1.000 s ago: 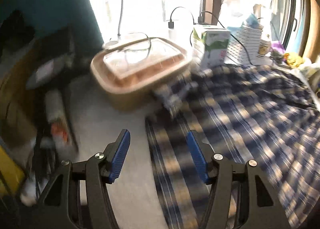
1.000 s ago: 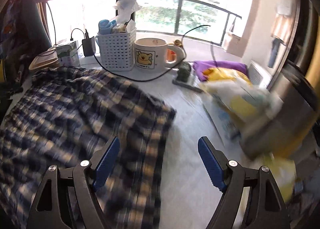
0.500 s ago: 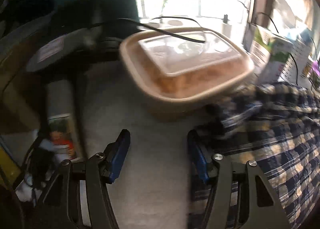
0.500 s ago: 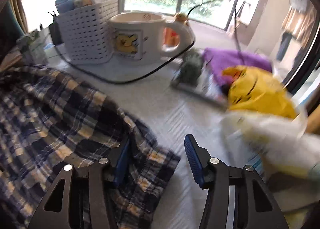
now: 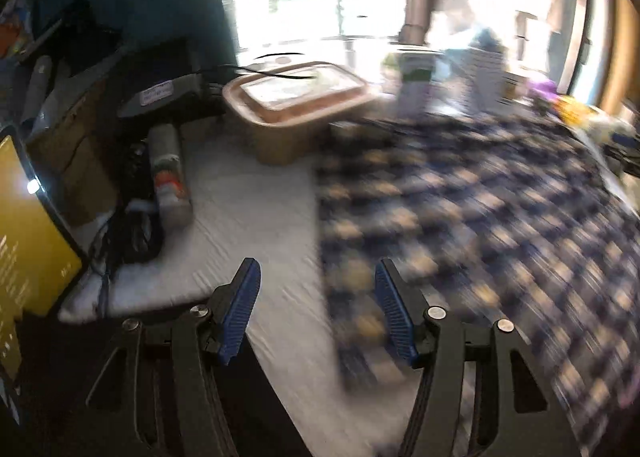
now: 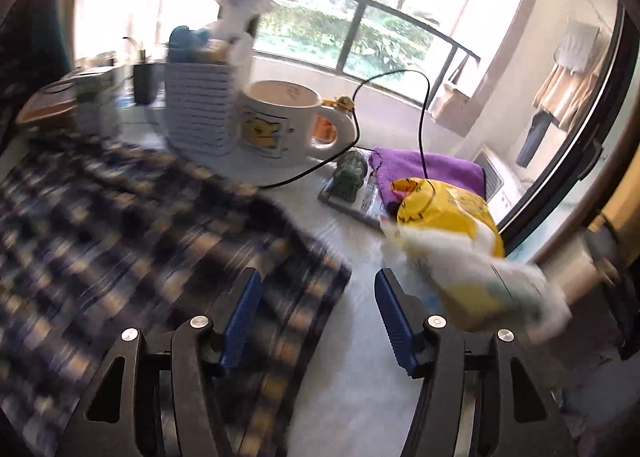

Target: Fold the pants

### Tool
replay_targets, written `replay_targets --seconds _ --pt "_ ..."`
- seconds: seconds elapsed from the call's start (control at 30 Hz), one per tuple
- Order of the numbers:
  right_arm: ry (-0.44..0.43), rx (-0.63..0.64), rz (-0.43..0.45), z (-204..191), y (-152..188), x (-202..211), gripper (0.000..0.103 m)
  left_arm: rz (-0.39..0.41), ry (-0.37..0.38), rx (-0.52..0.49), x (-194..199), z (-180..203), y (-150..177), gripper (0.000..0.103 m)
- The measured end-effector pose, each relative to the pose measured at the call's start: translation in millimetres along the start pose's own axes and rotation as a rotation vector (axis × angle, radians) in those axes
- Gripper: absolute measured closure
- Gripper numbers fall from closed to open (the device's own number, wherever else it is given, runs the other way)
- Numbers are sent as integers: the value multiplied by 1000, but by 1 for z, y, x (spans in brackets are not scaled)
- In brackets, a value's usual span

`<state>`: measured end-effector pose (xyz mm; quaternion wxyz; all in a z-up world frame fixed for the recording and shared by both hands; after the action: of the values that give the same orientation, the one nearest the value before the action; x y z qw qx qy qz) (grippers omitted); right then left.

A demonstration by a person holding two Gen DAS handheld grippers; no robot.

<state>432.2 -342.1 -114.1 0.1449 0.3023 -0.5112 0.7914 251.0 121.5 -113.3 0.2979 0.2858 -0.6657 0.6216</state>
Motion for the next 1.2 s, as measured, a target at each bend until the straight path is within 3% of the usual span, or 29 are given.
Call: replay_targets --seconds 0.2,0.47,0.6,0.83,1.0,1.2 --pt "-19 -18 31 -9 41 57 29 18 122 -71 41 52 32 43" --pt "-14 -72 34 -23 96 113 29 20 252 -123 79 91 84 43" --pt "-19 -111 27 -27 119 126 29 23 282 -134 93 104 107 43" --pt "-2 -158 -6 -28 168 142 28 5 308 -172 102 120 141 37" --pt "35 -176 -48 -18 198 139 18 -36 298 -240 99 133 160 36" --pt "89 -93 -79 -22 217 123 18 -55 225 -286 84 141 171 36"
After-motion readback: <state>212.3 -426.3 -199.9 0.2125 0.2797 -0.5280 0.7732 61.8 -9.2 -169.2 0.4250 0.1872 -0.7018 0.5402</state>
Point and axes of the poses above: each gripper's, at about its wrist camera, not at the fingertips, and x roughly against the way its jaws point, z to its right, y to its underside, the point moved 4 cm from there along -x, roughly the way its jaws point, and after that the axes turned 2 degrees about -x, right-handed, at the moved point
